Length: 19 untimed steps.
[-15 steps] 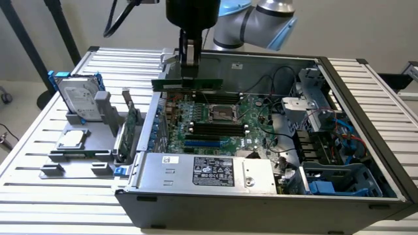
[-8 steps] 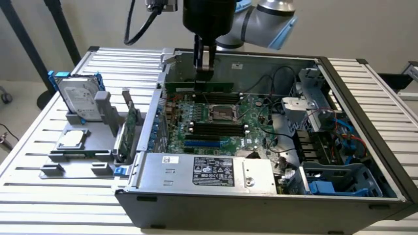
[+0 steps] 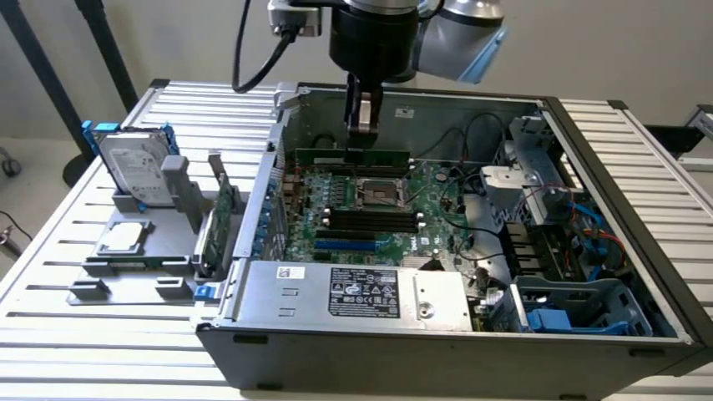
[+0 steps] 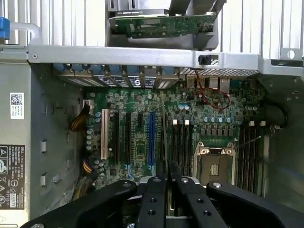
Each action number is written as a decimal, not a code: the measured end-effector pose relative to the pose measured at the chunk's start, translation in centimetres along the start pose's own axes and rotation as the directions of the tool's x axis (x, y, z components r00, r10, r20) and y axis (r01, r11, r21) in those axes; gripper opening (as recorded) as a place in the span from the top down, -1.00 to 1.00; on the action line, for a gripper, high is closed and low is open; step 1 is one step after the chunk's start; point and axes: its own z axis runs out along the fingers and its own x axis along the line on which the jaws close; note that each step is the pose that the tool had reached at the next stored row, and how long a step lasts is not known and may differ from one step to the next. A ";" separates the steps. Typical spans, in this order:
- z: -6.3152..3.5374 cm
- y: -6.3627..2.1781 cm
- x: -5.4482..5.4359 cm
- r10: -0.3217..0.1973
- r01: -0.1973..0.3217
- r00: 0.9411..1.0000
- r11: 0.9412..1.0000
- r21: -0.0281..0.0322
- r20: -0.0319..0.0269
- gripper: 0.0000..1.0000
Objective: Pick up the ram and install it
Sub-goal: 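Pick up the ram and move it above insertion slot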
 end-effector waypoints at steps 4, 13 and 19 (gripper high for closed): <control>0.69 -0.46 0.0 0.035 -0.035 0.999 0.999 0.001 0.002 0.73; 2.29 -1.73 -1.0 0.067 -0.067 0.998 0.998 0.000 0.004 0.73; 3.39 -2.29 -3.3 0.068 -0.068 0.998 0.998 0.001 0.002 0.73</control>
